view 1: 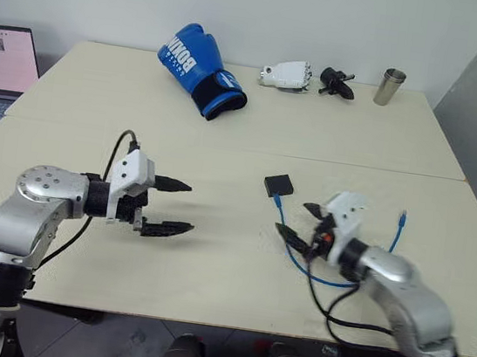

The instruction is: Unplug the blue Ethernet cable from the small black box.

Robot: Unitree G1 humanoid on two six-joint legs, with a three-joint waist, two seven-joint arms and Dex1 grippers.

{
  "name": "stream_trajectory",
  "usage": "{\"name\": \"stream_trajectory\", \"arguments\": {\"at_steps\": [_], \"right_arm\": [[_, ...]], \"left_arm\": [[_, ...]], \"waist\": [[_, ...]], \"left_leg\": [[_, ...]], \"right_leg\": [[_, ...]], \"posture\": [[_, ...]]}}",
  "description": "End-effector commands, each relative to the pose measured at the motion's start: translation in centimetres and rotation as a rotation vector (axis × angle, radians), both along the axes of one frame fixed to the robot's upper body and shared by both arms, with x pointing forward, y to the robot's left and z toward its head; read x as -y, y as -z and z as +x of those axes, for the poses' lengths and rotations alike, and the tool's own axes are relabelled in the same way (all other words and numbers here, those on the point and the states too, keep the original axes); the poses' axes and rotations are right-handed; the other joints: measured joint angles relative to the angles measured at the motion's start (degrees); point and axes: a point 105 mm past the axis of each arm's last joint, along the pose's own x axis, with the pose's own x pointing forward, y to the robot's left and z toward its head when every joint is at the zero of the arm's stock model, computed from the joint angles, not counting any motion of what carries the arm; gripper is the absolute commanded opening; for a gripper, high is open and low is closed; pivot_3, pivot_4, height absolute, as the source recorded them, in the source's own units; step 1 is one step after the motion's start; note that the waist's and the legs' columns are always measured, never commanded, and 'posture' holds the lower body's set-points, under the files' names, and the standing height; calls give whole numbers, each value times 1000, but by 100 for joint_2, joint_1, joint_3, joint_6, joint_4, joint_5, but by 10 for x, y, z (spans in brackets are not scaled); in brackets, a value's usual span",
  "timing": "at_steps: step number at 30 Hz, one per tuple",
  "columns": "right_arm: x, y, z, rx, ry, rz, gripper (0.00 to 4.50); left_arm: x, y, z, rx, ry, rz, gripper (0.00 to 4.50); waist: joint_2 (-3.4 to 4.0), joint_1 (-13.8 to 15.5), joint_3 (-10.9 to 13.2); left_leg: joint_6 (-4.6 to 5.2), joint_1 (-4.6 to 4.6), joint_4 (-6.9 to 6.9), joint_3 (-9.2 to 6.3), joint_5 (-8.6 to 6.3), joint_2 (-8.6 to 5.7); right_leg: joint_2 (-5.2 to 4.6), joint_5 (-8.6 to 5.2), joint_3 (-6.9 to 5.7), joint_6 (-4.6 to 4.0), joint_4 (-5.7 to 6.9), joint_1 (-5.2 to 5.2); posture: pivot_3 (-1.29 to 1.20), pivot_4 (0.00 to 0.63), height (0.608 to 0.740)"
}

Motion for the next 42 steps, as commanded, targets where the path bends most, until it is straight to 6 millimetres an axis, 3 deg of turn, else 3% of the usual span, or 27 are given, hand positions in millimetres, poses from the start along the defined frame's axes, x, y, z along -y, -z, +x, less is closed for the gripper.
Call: {"name": "stream_trajectory", "arguments": {"at_steps": [1, 11, 13, 19, 28, 29, 33, 38, 42], "right_arm": [[-2, 4, 20, 63, 129, -27, 4391], [-17, 15, 59, 92, 285, 26, 4391], [-12, 16, 65, 79, 334, 6, 4146], [-14, 16, 63, 58, 335, -25, 2769], [-9, 11, 67, 74, 319, -54, 508], [-9, 8, 67, 96, 298, -63, 265], [-16, -22, 60, 322, 106, -171, 245], [-26, -59, 34, 759, -272, -433, 245], [-34, -76, 18, 958, -490, -513, 245]], "left_arm": [[6, -11, 3, 47, 30, -2, 4480], [9, -8, 6, 63, 36, 5, 4480], [8, -8, 7, 65, 30, 4, 4500], [5, -5, 8, 66, 4, 6, 4500], [-1, -3, 25, 57, -117, -3, 4500], [-2, -4, 27, 51, -128, -21, 4500], [0, -13, 30, -23, -155, -122, 4500], [4, -34, 34, -193, -134, -286, 4500], [15, -48, 32, -281, -66, -356, 4500]], "waist": [[0, 6, 0], [0, -10, 0], [0, -10, 0], [1, -10, 0], [1, -4, 0], [1, -1, 0], [1, -1, 0], [3, -24, 2], [2, -65, 1]], "left_leg": [[0, 0, 0, 1, 0, -1], [0, -1, -2, 6, 0, 3], [0, 0, -2, 6, 0, 3], [0, 0, -2, 6, 0, 2], [1, 0, -1, 4, 0, 1], [1, 0, -1, 3, 0, 1], [1, -4, 3, 4, 0, -3], [1, -9, 5, 2, 0, -2], [1, -6, 6, 0, 0, 1]], "right_leg": [[0, 0, 1, 0, 1, -1], [4, 0, 6, -2, 10, -12], [4, 0, 6, -2, 12, -12], [3, 0, 6, -3, 12, -11], [3, 0, 4, -3, 13, -11], [3, 0, 3, -2, 12, -11], [0, 0, 3, -2, 12, -10], [3, 0, -1, -1, 13, -18], [8, 0, -2, -1, 12, -13]], "posture": [[0, 150, 740], [0, 150, 740], [0, 150, 740], [0, 150, 740], [0, 150, 740], [0, 150, 740], [0, 150, 740], [0, 150, 740], [0, 150, 740]]}}
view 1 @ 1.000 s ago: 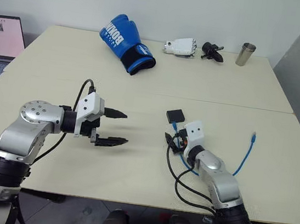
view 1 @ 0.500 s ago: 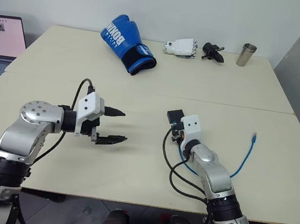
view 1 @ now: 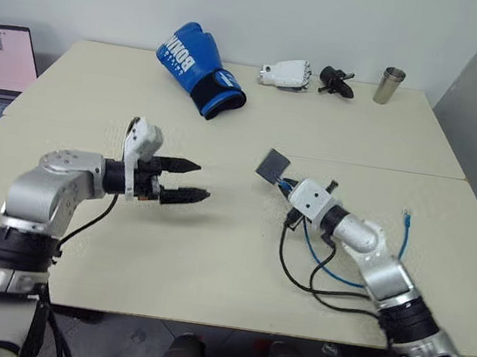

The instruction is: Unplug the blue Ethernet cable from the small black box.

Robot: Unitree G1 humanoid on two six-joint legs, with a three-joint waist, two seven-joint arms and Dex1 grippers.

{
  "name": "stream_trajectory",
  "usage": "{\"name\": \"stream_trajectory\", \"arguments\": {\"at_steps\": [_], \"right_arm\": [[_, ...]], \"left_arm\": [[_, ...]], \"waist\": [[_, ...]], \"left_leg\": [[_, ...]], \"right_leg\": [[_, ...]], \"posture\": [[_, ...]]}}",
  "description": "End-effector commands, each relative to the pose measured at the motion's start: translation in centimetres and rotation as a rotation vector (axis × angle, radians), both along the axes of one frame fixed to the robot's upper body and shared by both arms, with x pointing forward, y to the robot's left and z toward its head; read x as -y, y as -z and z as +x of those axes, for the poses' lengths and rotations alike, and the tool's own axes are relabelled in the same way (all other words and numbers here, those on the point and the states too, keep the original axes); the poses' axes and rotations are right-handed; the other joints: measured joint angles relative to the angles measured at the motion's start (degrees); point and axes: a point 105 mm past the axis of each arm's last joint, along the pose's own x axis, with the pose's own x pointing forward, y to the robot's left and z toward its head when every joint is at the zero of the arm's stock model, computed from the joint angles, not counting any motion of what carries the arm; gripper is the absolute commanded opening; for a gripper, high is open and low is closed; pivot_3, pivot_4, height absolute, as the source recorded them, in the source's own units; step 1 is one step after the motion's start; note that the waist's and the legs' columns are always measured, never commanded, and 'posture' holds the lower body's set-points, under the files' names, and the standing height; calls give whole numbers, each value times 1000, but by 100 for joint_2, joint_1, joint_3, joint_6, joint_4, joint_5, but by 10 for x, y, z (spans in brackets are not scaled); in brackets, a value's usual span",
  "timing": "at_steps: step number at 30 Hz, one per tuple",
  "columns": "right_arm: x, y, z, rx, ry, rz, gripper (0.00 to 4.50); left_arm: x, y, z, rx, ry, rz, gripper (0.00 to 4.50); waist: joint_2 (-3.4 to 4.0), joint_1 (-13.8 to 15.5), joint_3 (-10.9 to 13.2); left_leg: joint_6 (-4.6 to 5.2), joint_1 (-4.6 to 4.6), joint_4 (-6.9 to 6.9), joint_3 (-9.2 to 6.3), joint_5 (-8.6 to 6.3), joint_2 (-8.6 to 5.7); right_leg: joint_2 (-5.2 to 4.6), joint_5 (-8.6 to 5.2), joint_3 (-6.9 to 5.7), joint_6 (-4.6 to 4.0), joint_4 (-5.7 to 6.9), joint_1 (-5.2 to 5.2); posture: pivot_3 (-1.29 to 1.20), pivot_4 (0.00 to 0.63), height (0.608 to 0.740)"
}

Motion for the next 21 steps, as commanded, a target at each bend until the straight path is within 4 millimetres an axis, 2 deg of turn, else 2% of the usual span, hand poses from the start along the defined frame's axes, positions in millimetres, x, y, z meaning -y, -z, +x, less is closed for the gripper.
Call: {"name": "stream_trajectory", "arguments": {"at_steps": [1, 5, 15, 21], "right_arm": [[-18, -21, -23, 155, -230, -87, 245], [-25, -30, -30, 200, -312, -102, 245], [-34, -38, -33, 233, -372, -124, 245], [-37, -38, -35, 251, -389, -143, 245]], "left_arm": [[10, -19, -7, -42, 89, -95, 4500], [21, -22, -14, -77, 152, -127, 4500], [29, -17, -12, -126, 175, -161, 4500], [29, -13, -8, -153, 172, -174, 3366]], "waist": [[0, -16, 0], [-1, -29, 0], [-1, 1, 0], [0, 10, 0]], "left_leg": [[0, 0, 0, 0, 0, 0], [-1, -1, 4, 2, 1, 0], [-2, 0, 10, 1, 1, -1], [-2, 0, 10, 2, 1, -2]], "right_leg": [[0, 0, 0, 0, -1, 0], [-3, 0, 3, -1, 0, 2], [-7, 1, 2, -2, 2, 4], [-8, 1, 3, -2, 1, 4]], "posture": [[0, 150, 740], [0, 150, 740], [0, 150, 740], [0, 150, 740]]}}
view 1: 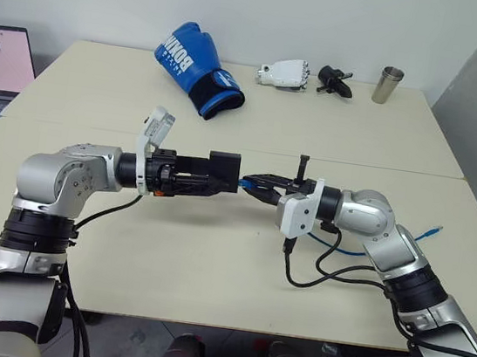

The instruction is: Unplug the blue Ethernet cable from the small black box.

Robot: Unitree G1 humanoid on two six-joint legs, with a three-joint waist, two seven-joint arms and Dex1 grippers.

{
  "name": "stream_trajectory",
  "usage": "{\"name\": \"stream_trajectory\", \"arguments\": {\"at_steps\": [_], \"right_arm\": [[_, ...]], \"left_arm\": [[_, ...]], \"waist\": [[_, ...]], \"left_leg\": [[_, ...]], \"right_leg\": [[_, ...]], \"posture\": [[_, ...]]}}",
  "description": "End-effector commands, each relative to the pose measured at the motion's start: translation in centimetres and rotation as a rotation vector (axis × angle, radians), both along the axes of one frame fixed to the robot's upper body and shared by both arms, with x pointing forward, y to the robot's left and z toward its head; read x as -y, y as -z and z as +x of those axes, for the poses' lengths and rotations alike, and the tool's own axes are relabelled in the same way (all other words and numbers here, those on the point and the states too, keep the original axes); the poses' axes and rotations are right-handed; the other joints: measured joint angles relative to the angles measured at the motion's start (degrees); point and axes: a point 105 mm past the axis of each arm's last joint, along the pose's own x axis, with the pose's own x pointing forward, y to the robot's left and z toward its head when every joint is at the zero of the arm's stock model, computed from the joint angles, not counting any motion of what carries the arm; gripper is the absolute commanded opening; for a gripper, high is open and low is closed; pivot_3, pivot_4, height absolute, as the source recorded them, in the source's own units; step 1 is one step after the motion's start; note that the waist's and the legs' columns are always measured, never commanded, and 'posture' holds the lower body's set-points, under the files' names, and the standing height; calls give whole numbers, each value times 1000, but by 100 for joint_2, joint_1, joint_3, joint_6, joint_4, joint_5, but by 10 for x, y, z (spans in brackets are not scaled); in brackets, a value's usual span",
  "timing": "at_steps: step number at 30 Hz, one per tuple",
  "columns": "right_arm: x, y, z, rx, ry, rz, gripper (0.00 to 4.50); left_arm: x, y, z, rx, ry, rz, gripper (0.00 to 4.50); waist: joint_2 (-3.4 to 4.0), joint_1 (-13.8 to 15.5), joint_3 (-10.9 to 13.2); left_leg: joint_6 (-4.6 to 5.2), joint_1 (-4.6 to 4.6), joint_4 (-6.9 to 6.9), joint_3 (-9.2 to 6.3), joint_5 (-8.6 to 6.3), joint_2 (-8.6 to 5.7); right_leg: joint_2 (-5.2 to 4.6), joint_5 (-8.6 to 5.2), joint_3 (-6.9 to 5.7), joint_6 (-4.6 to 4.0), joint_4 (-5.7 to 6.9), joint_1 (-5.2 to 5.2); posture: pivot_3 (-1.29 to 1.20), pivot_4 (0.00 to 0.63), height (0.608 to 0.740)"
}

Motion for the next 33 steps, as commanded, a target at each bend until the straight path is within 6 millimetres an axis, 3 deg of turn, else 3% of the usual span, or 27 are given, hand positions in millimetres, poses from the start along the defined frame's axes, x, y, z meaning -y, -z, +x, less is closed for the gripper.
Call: {"name": "stream_trajectory", "arguments": {"at_steps": [1, 8, 13, 19, 24, 29, 31, 33], "right_arm": [[-3, -16, -3, 68, -30, 16, 245], [-5, -15, -3, 92, -39, 4, 245], [-7, -16, -4, 117, -48, 7, 245], [-6, -20, -4, 166, -49, 15, 245], [0, -20, -6, 179, -47, 5, 1759], [12, -28, -23, 128, -64, 38, 2703], [21, -30, -32, -16, -50, 77, 2979], [27, -32, -37, -169, -35, 134, 2979]], "left_arm": [[3, -10, 3, 19, 13, -28, 3151], [5, -6, -1, -4, 48, -24, 1675], [5, -5, 0, -7, 49, -17, 876], [3, -7, 3, -12, 33, -29, 794], [0, -10, 8, -3, 3, -39, 794], [-3, -12, 14, 31, -21, -22, 794], [-4, -13, 14, 70, -16, 10, 794], [-4, -16, 15, 114, -12, 33, 794]], "waist": [[0, 4, 0], [0, 9, 0], [0, 15, 0], [0, 17, 0], [0, 16, 0], [0, 50, 0], [0, 58, 0], [0, 65, 0]], "left_leg": [[0, 0, 0, 0, 0, 0], [0, 0, 0, 1, 0, 0], [0, 0, 1, 1, 0, 0], [0, 0, 1, 1, 0, 0], [0, 1, 1, 1, 0, 0], [0, -2, 1, -1, 0, -2], [0, -3, 0, -1, 0, -4], [0, -2, 3, -3, 0, -3]], "right_leg": [[0, 0, 0, 0, 0, 0], [0, 0, 1, 0, 0, 0], [0, 0, 0, 0, 0, 0], [0, 0, 1, 0, 0, 0], [0, 0, 1, 0, 1, -1], [-3, 0, -2, 0, -2, 1], [-5, 0, -2, 0, -2, 1], [-5, 0, -2, 0, -2, 3]], "posture": [[0, 150, 740], [0, 150, 740], [0, 150, 740], [0, 150, 740], [0, 150, 740], [0, 150, 740], [0, 150, 740], [0, 150, 740]]}}
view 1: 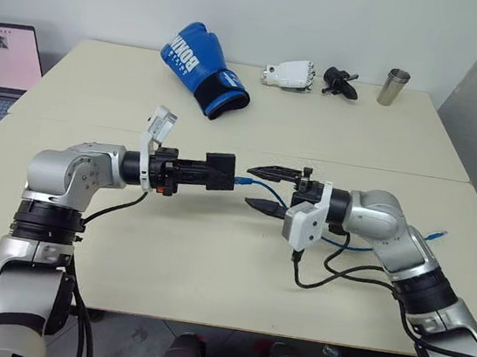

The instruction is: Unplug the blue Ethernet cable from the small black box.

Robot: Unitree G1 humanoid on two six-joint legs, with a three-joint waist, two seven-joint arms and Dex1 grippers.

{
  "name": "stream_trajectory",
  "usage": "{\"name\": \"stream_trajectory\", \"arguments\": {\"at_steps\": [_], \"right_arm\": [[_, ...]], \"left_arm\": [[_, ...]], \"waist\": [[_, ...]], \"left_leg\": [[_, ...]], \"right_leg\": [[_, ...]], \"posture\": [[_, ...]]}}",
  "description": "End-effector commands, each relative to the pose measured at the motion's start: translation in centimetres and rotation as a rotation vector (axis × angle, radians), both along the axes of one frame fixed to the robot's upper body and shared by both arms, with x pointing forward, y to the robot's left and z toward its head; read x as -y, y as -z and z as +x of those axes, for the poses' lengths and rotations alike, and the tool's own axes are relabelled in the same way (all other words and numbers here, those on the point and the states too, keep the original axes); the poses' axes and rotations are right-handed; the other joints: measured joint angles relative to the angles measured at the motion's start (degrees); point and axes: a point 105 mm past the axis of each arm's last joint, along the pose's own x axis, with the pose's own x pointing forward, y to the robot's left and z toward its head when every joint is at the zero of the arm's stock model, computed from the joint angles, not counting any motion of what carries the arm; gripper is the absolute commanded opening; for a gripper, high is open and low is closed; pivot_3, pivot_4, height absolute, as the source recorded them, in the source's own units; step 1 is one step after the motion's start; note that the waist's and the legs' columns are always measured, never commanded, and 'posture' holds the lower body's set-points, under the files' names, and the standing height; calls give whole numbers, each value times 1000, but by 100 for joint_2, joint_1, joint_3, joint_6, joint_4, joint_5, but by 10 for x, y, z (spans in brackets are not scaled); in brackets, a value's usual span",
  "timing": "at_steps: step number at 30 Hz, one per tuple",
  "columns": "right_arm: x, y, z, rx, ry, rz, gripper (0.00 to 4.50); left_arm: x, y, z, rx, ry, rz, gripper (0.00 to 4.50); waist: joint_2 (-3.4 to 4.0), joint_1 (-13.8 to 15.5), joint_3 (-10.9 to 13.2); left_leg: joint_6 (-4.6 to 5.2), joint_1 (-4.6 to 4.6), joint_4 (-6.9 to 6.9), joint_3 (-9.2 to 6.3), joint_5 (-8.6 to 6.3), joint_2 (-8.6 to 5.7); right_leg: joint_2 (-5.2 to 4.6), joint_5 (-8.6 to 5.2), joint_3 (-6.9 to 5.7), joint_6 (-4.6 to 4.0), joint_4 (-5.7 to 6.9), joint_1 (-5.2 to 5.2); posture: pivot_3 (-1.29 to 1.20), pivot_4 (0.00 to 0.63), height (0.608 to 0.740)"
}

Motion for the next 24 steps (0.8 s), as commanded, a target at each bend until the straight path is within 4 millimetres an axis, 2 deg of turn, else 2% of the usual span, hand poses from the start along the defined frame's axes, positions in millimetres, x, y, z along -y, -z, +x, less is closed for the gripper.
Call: {"name": "stream_trajectory", "arguments": {"at_steps": [1, 4, 9, 18, 24], "right_arm": [[16, -28, -11, -325, 39, 203, 2979], [20, -36, -1, -613, 110, 338, 2979], [13, -35, 2, -943, 97, 370, 2979], [1, -23, 11, -1149, 69, 303, 2979], [-3, -15, 19, -1195, 59, 293, 2979]], "left_arm": [[-2, -22, 3, 146, 13, 34, 794], [-2, -30, 0, 182, 43, 49, 794], [6, -29, -9, 212, 149, 103, 794], [14, -32, -11, 234, 213, 108, 794], [15, -34, -14, 239, 226, 101, 794]], "waist": [[0, 11, 0], [0, -9, 0], [1, -37, 0], [1, -17, 0], [1, -21, 0]], "left_leg": [[0, 0, 0, -3, 0, 0], [0, 2, 2, -5, 0, 2], [0, 15, -2, -4, 0, 7], [2, -3, -1, -1, -1, -1], [2, -9, -2, -2, -1, 0]], "right_leg": [[-1, 0, -3, 0, 0, 3], [-1, 0, -3, -1, 2, 5], [6, 0, -1, -2, 8, 9], [5, -1, -3, -2, 0, -3], [6, -1, -4, -2, 0, -10]], "posture": [[0, 150, 740], [0, 150, 740], [0, 150, 740], [0, 150, 740], [0, 150, 740]]}}
